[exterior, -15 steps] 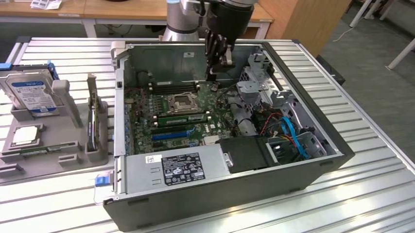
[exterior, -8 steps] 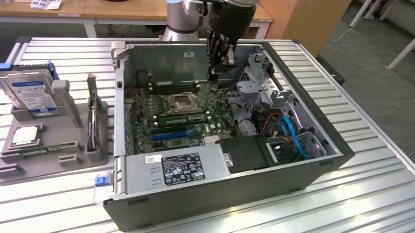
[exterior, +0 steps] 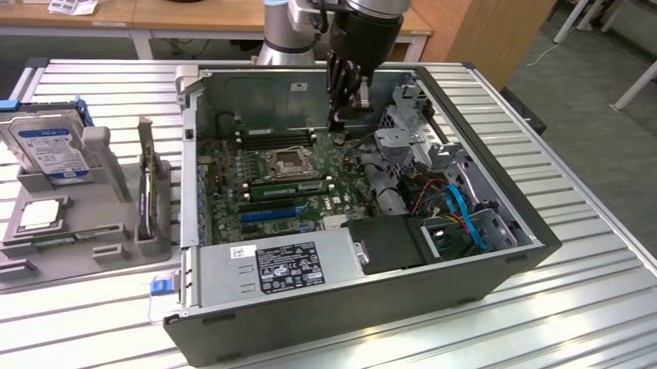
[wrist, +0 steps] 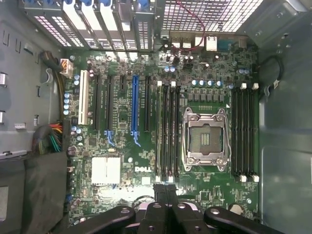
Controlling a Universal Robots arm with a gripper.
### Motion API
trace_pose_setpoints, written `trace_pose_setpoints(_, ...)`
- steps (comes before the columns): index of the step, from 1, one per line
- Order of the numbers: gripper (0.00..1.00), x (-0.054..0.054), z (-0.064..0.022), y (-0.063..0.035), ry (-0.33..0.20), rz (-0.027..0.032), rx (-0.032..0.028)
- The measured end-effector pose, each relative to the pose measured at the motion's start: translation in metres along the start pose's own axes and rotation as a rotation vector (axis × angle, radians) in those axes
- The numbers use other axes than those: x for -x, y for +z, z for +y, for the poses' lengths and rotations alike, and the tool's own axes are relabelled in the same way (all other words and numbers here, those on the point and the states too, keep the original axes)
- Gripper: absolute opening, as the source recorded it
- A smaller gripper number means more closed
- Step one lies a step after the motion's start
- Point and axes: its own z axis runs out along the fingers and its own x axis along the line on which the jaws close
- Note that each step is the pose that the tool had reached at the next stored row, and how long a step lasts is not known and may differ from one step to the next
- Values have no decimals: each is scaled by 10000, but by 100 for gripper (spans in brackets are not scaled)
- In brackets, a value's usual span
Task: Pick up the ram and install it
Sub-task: 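Press down the ram until it locks into place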
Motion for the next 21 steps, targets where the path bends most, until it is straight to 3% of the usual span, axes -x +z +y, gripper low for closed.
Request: trace_pose_setpoints(21, 10, -10, -15, 223, 0, 0, -9)
